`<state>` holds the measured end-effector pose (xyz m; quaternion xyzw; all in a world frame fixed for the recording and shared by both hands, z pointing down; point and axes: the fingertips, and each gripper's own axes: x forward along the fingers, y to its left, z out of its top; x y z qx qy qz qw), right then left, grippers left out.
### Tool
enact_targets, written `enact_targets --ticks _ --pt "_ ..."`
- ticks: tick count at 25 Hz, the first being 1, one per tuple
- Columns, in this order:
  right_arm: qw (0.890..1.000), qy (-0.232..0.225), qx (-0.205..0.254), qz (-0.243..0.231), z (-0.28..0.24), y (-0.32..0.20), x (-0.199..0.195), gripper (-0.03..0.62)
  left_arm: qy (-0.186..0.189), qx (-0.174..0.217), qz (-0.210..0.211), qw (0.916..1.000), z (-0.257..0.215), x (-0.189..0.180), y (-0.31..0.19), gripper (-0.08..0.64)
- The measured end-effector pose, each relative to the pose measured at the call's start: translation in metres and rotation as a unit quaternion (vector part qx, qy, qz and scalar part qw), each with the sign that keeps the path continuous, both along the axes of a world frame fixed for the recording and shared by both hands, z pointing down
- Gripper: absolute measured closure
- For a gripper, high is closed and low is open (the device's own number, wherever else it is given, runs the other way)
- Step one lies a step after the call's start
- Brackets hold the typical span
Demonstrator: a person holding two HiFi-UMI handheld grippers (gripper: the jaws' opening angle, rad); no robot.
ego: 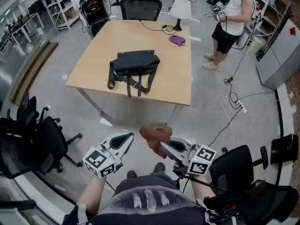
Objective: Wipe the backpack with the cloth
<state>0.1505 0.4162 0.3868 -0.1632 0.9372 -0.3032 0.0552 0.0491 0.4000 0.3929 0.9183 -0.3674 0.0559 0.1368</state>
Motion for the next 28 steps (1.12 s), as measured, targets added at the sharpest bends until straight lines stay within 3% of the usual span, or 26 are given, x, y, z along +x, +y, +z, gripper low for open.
enact_targets --ticks 8,16,23,28 --pt "1.000 -0.006 -0.010 -0.002 0.014 -0.050 0.037 0.560 -0.018 -0.001 -0.015 0.9997 0.002 0.027 -0.038 0.554" --pt "1.000 0.003 0.001 -0.015 0.010 -0.086 0.020 0.560 -0.002 0.004 -0.021 0.9998 0.005 0.006 -0.081 0.554" --pt "0.992 0.107 0.047 0.038 0.010 -0.159 -0.025 0.560 0.032 0.020 -0.006 0.9993 0.006 -0.048 -0.151 0.554" --pt "0.981 0.170 0.046 0.076 0.010 -0.217 -0.063 0.560 0.053 0.014 0.010 0.9985 0.006 -0.091 -0.197 0.554"
